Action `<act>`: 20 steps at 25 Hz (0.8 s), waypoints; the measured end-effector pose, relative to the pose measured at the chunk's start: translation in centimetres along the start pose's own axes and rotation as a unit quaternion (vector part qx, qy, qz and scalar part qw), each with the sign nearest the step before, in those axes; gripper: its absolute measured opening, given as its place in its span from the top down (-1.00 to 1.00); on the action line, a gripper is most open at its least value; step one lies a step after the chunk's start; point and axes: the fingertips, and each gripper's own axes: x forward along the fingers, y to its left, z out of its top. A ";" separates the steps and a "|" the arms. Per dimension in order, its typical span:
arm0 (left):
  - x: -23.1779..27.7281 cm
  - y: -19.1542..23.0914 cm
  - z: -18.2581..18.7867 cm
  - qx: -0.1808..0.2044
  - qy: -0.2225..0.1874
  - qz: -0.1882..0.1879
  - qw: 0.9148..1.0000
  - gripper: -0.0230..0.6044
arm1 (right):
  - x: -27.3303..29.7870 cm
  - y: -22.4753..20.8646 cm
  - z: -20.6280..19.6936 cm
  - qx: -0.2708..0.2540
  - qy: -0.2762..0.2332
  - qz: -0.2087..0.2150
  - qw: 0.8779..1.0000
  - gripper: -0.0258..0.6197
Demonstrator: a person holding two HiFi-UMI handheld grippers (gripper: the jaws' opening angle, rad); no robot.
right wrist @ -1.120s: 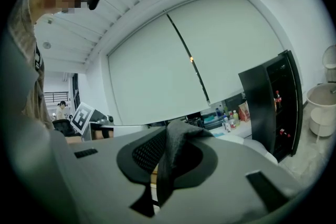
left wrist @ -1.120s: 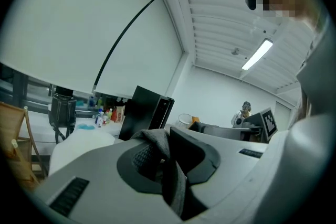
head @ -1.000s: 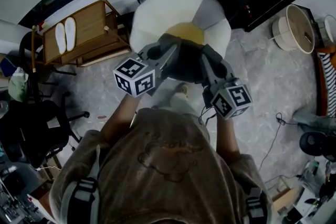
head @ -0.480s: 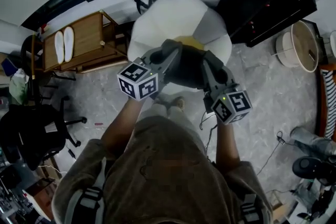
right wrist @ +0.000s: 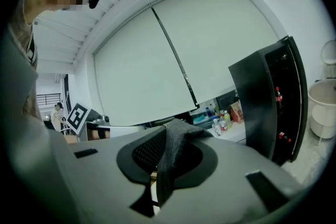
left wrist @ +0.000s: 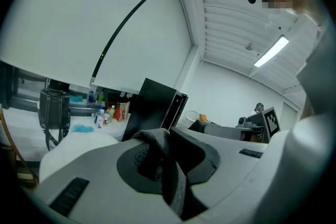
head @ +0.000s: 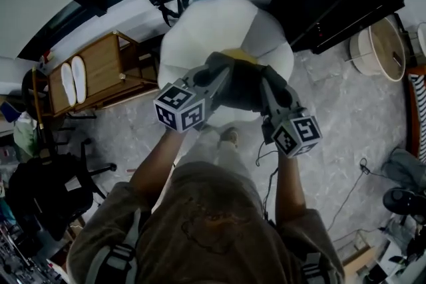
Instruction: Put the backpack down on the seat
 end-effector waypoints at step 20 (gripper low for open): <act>10.5 11.1 -3.5 0.001 0.037 -0.004 0.999 0.78 | 10.1 -9.8 -5.6 0.023 0.027 -0.028 0.999 0.80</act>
